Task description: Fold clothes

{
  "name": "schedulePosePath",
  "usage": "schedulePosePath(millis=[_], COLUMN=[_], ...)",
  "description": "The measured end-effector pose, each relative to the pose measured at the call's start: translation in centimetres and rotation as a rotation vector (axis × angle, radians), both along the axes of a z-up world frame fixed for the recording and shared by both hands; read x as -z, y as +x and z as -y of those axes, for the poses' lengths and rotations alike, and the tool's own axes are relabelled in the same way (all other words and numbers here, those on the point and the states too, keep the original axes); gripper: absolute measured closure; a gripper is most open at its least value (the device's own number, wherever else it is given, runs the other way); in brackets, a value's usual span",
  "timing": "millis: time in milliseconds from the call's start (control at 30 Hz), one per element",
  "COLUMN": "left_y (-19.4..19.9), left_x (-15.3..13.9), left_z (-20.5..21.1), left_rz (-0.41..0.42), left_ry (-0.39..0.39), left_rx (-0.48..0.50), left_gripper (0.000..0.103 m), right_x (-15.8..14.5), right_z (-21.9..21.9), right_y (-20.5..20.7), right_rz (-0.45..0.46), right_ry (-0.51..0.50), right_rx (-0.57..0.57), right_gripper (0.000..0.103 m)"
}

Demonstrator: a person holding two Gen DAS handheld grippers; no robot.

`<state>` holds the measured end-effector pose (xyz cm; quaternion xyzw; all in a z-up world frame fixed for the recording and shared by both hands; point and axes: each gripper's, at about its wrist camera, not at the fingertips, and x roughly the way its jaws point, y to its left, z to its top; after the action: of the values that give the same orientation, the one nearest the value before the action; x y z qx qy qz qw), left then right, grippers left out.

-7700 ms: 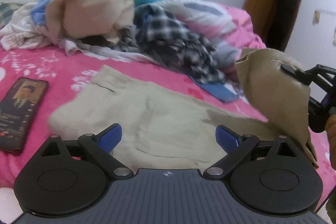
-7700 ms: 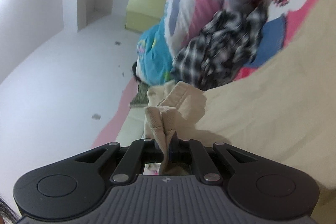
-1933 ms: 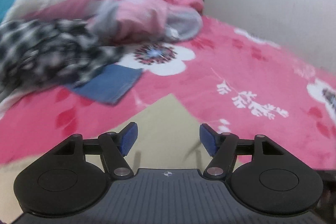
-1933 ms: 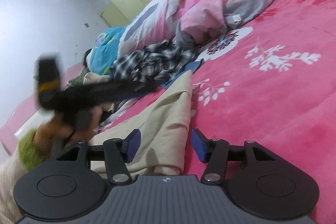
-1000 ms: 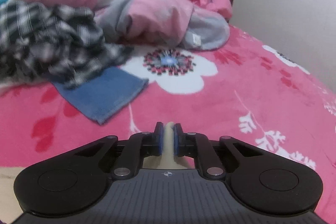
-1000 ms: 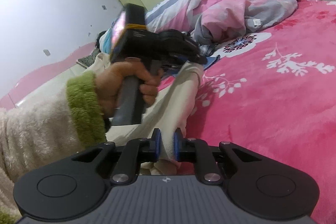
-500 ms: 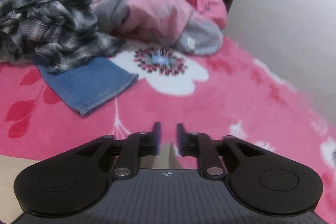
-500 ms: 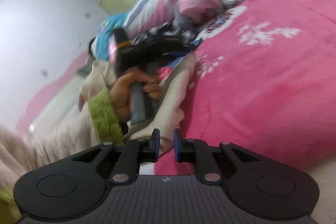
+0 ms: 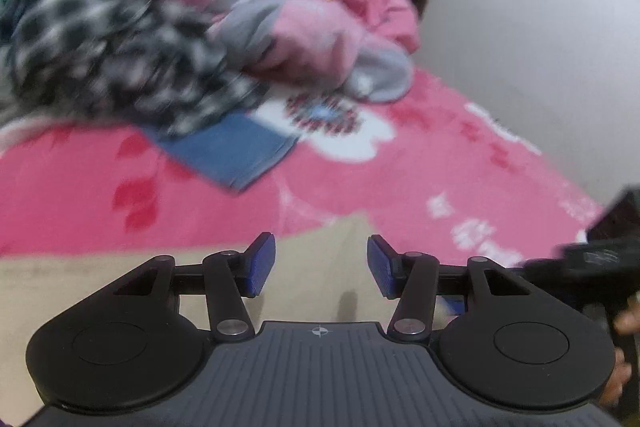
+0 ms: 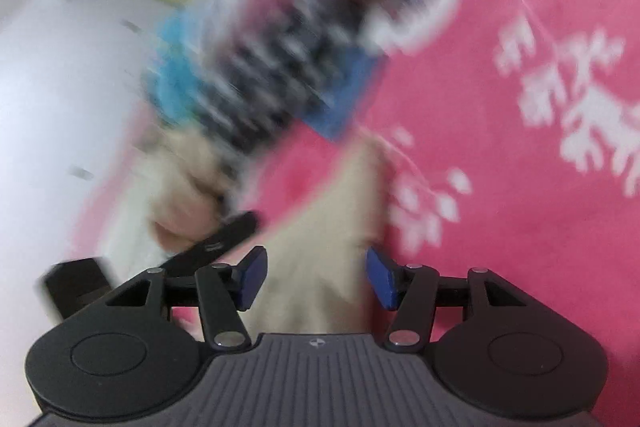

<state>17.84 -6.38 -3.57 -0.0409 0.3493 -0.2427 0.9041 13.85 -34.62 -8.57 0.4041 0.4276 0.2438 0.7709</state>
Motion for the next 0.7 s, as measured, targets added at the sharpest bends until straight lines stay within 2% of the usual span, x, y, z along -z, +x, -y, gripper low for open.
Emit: schedulePosePath(millis=[33,100,133,167,233,300,433,567,700], left_y=[-0.3,-0.4,-0.1,0.1,0.3,0.3,-0.3,-3.5,-7.4], left_x=[0.2,1.0,1.6,1.9,2.1,2.1,1.4,-0.9,-2.3], left_z=[-0.4,-1.3,-1.6,-1.9,-2.5,-2.8,-3.8,-6.4,-8.6], left_rz=[-0.006,-0.023,-0.035,-0.04,-0.042,-0.04,-0.022,0.039,0.076], left_ry=[0.009,0.009,-0.003,-0.025,-0.062,-0.077,-0.086,-0.098,-0.102], left_rx=[0.002,0.001,-0.003,-0.004,-0.001,0.006,0.005,0.04,0.096], left_gripper=[0.053,0.054,0.054,0.054,0.054,0.054,0.054,0.053,0.052], right_x=[0.7,0.6,0.5,0.5,0.2,-0.2,-1.5,-2.9,-1.9], right_z=[-0.5,-0.8,-0.9,-1.0,-1.4,-1.2,0.4,1.7,2.5], right_y=[0.6,-1.1,-2.4,-3.7,-7.0,-9.3,-10.3,-11.3,-12.9], right_rz=[-0.049,-0.047,-0.056,-0.063,-0.057,-0.023,-0.014,0.017,-0.047], right_ry=[-0.025,-0.019,0.012,0.035,0.009,-0.004,0.063,0.097,0.133], right_rx=[-0.02,-0.068,-0.098,-0.124,-0.145,-0.109,-0.034,0.035,0.129], right_gripper=[0.062,0.069,0.078,0.081,0.082,0.083,0.085,0.088,0.086])
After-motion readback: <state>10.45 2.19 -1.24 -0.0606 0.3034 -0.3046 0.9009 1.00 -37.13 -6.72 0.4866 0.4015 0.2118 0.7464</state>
